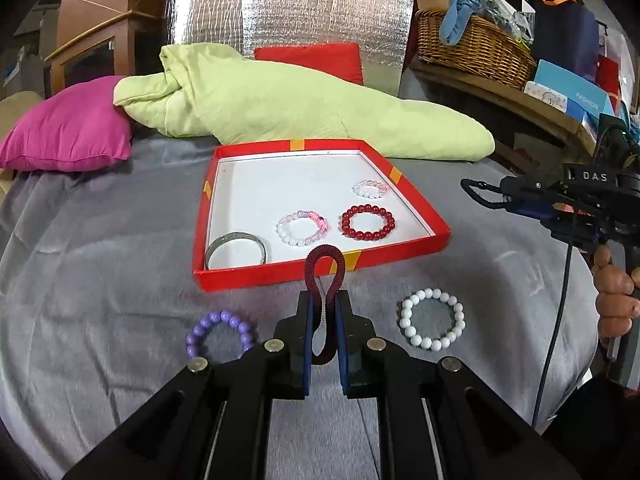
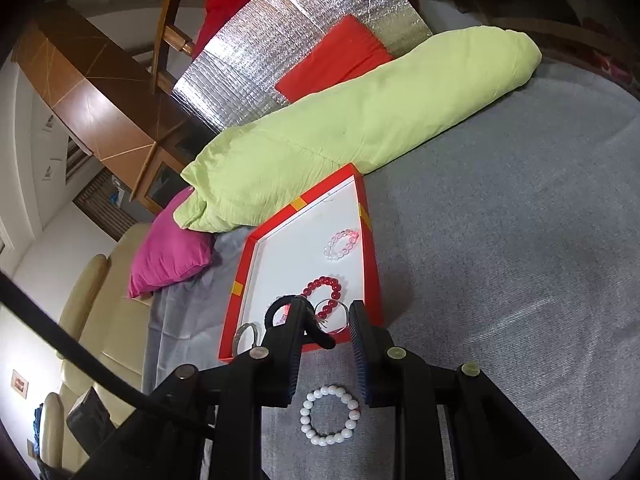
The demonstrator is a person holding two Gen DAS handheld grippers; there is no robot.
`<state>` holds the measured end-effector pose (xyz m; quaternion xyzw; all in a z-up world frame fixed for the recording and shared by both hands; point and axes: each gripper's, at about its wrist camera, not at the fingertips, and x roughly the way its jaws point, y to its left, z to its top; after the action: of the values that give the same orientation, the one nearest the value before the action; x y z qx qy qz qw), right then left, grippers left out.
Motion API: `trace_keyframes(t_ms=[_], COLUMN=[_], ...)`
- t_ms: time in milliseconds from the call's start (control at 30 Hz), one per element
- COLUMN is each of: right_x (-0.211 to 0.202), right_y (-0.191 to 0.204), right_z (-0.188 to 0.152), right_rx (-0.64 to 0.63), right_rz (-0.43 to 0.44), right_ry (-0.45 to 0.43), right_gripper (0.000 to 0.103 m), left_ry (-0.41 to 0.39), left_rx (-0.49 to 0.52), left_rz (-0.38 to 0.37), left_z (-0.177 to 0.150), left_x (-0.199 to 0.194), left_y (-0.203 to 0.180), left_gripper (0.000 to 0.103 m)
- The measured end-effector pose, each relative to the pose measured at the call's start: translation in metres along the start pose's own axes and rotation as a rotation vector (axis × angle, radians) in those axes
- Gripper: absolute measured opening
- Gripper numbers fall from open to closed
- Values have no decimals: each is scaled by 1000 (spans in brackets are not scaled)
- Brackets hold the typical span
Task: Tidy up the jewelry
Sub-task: 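Lift the red rubber ring toward the tray with the left tool while the right tool carries the black cord, then lower the red ring into the tray and open the left tool while the right tool releases the black cord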
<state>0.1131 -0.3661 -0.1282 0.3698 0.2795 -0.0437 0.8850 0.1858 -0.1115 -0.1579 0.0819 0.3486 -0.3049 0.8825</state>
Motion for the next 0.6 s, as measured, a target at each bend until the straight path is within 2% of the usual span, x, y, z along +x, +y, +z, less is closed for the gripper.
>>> trace_keyframes(t_ms=[167,300,500,600], right_x=[9,23,59,80], right_y=[9,22,41,45], right_z=[1,3,9,15], right_rx=[-37,-81,-152,-146], right_rz=[-39,-66,-132,-143], right_ry=[-1,2,6,14], right_gripper=[24,24,24,24], left_ry=[20,6,-18,-21], left_rx=[-18,-9,-40,-52], left_rz=[-12,4,26,36], left_z=[9,23,52,66], left_x=[15,22,41,56], left_y=[3,9,32,44], left_gripper=[11,11,11,11])
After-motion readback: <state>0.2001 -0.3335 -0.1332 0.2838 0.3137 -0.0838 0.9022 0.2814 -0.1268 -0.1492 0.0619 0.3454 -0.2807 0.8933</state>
